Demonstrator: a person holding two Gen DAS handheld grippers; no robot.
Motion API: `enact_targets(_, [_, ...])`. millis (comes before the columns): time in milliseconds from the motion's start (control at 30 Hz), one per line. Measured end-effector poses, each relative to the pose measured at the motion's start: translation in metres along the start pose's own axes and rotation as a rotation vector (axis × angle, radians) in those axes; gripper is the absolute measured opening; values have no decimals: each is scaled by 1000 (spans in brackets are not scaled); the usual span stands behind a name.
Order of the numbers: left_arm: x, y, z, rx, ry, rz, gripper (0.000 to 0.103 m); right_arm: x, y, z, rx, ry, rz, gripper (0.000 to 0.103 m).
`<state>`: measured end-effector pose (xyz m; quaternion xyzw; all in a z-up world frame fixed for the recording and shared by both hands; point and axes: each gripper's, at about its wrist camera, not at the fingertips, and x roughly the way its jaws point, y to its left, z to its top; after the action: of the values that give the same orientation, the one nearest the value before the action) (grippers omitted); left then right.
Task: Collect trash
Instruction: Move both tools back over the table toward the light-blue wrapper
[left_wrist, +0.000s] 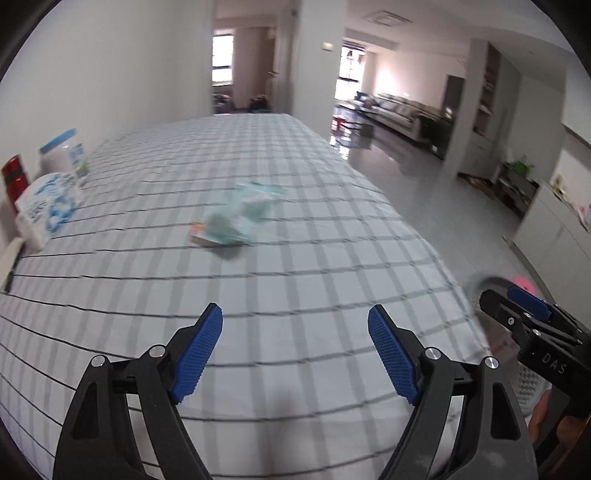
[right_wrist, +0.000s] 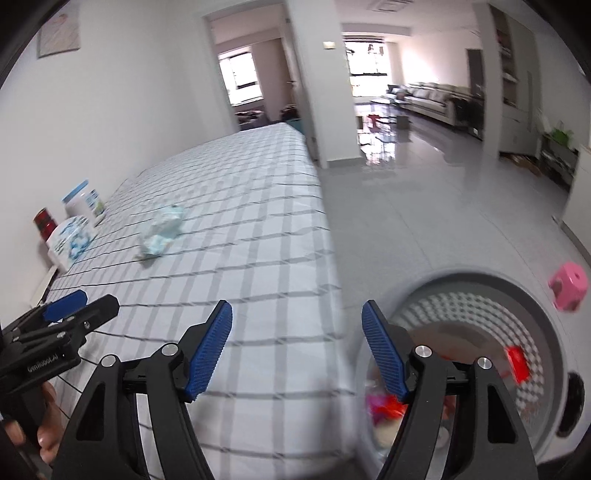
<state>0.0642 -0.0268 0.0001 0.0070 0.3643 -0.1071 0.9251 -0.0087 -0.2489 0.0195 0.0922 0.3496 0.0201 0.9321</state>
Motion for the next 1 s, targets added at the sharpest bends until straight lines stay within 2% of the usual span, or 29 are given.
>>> enact_targets(133, [1,37,14,-13,-16,61,83,25,42,22,-58,7,25,73])
enact_targets(367, [17,97,42,-32,-29,124,86,72,99,55,-98,40,69,75])
enact_targets(567, [38,136,61,-33,-45,169,91,108,125,74,-56,79,81,75])
enact_targets(833, [68,169,63,-82,-4,183,91,148,158,85,4,128,67,76])
enact_targets(1000, [70,173,59,-81,-6,187,91,170,177,87,14,162,41,77])
